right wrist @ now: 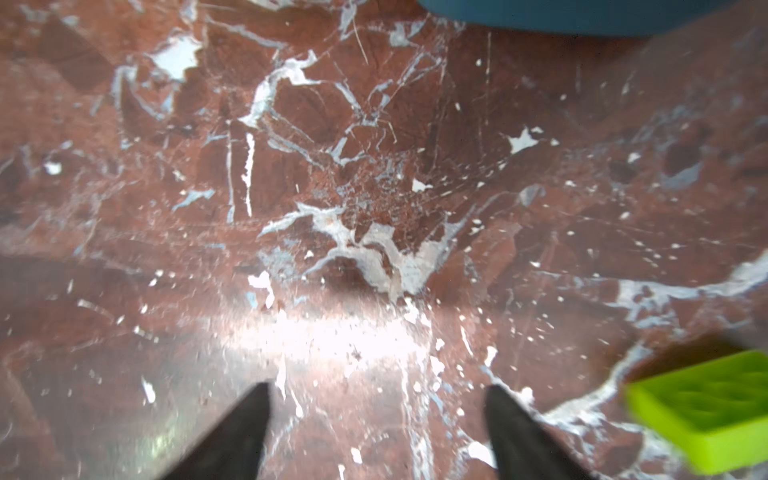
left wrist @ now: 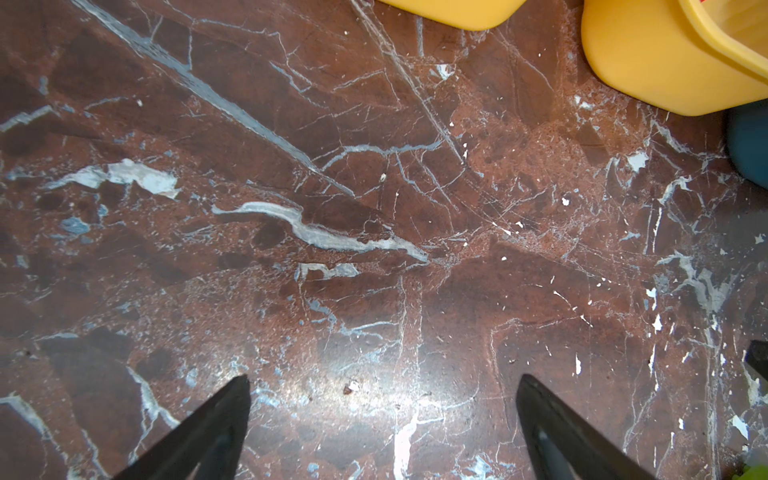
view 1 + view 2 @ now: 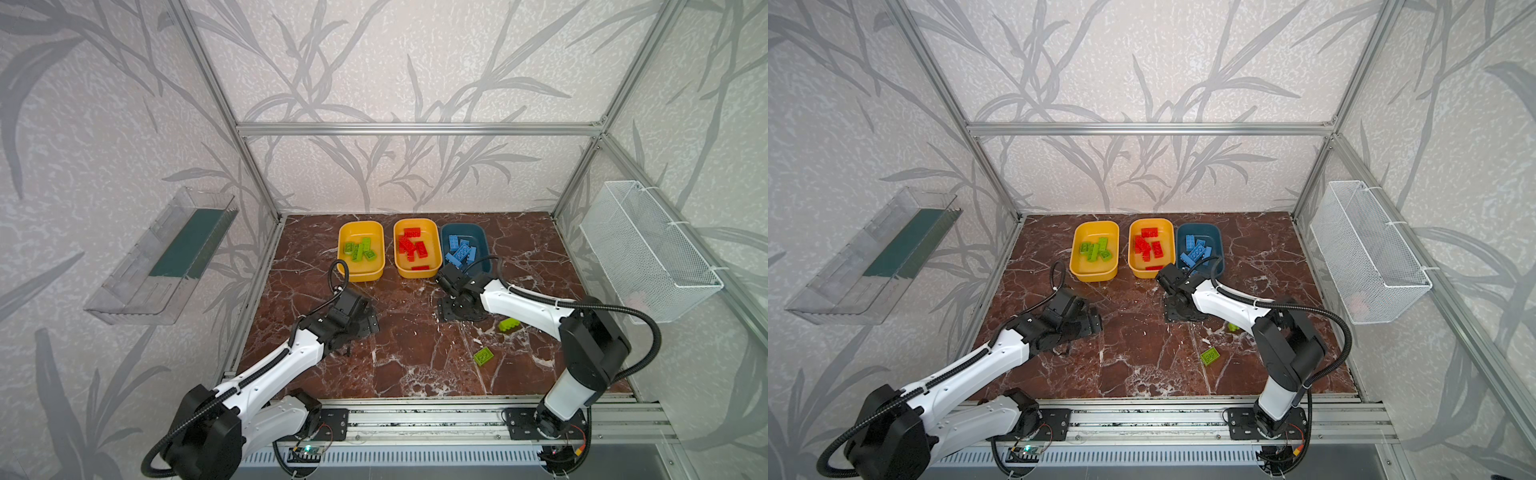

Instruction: Sort the legos into containers by color

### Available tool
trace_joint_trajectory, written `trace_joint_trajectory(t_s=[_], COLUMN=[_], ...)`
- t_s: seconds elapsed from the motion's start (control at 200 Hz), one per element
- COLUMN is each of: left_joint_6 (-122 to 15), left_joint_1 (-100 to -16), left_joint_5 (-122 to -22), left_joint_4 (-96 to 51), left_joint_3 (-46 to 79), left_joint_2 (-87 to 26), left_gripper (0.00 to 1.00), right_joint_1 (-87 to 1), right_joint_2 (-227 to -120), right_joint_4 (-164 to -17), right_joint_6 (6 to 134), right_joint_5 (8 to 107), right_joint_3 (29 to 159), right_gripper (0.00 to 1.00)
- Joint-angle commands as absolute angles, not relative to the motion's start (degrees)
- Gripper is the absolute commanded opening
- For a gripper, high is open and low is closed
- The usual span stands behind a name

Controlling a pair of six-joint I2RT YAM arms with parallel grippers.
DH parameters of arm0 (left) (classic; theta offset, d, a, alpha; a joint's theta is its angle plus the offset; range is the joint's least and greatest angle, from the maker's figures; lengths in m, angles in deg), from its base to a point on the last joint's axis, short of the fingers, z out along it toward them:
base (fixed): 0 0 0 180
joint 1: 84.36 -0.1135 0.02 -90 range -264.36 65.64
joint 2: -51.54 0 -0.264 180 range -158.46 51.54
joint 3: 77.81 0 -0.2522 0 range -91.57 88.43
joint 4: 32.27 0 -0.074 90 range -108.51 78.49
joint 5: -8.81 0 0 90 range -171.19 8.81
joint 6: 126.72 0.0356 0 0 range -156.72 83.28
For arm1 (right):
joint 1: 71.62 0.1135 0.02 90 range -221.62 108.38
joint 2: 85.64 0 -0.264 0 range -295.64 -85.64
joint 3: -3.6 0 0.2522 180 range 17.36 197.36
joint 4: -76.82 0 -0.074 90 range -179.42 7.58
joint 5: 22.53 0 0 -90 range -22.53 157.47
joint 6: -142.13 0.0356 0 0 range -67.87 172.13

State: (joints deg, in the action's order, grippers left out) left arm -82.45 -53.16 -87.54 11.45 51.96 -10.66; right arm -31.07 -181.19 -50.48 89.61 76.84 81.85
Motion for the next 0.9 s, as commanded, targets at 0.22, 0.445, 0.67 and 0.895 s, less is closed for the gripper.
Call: trace_joint_trajectory(t_s=[0.22,0.445,0.67,0.895], left_joint_6=[-82.8,-81.4,-79.7,-78.1], left_joint_1=[-52.9,-52.8,-52.7,-52.8], left_joint_5=[-88.3,-84.8,-83.3,-81.2], left_joint_4=[13.6,10.1,6.8,4.9], left_joint_3=[51.5,50.2,47.7,45.0], left_joint_2=[-8.9,-10.7,-16.8,-23.0], left_gripper=[0.99,0.99,0.99,0.99], right_joint_1=[-33.8,-49.3,-59.6,-68.8], right_joint_2=[-170.6,-159.5,-149.9,-154.2], right_joint_4=[-43.2,-44.2,-52.5,-55.9], right_joint_6=[89.2,93.3,93.3,92.5], right_joint_5=[83.7,86.0,86.7,84.0], right_joint_3=[77.0,67.3,58.3,57.8], right_gripper=[0.99,0.99,1.0,0.98])
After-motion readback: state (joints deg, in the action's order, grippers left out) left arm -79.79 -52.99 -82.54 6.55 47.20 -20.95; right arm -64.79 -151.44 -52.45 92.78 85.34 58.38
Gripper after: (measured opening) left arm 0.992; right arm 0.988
